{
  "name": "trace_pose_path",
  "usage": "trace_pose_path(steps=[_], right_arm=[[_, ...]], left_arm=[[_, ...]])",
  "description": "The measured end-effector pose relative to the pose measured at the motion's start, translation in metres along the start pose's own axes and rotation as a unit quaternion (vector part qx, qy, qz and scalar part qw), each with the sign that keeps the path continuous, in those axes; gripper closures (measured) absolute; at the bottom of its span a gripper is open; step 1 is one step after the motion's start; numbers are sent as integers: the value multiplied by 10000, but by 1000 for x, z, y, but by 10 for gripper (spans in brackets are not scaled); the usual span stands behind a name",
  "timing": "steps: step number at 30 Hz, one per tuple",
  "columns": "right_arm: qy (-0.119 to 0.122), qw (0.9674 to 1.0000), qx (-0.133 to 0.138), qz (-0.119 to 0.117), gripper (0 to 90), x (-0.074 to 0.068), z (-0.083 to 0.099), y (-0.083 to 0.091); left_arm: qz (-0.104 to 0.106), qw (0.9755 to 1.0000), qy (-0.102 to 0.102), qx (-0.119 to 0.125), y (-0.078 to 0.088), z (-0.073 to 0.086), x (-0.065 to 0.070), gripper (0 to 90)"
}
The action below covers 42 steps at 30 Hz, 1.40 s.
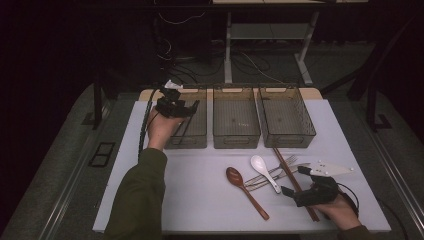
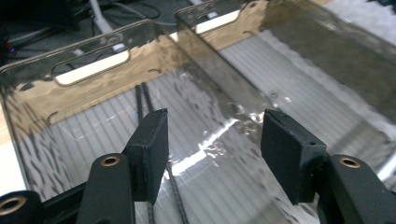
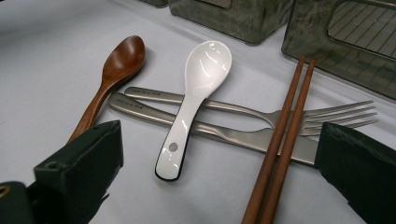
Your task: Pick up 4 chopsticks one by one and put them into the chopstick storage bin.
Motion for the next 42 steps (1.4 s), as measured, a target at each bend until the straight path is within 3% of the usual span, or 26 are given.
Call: trace_pose_path(steps=[7, 16, 22, 30, 42], right_arm=[[1, 10000, -18, -2, 10, 0, 0, 0], [-2, 10000, -38, 10, 10, 1, 1, -1], [5, 10000, -39, 14, 10, 1, 1, -1], [-46, 10000, -43, 12, 10, 0, 0, 0], [-11, 10000, -8, 56, 10, 1, 0, 0]], left_arm=[[303, 9992, -257, -22, 15, 8, 18, 325], [625, 9967, -490, 144, 33, 22, 38, 262], [832, 9948, -529, 252, 41, 34, 50, 223], [921, 9932, -668, 250, 50, 63, 65, 156], [1128, 9908, -712, 224, 61, 109, 77, 110]])
Point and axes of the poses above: each handheld gripper's, and its own axes: y roughly backward along the jaws, z roughly out of its underside, x roughly to its right, the point moved 4 cm from there along -y, roughly forward along the jaws, and after that the axes turned 11 degrees about y, right-handed, at the moved point
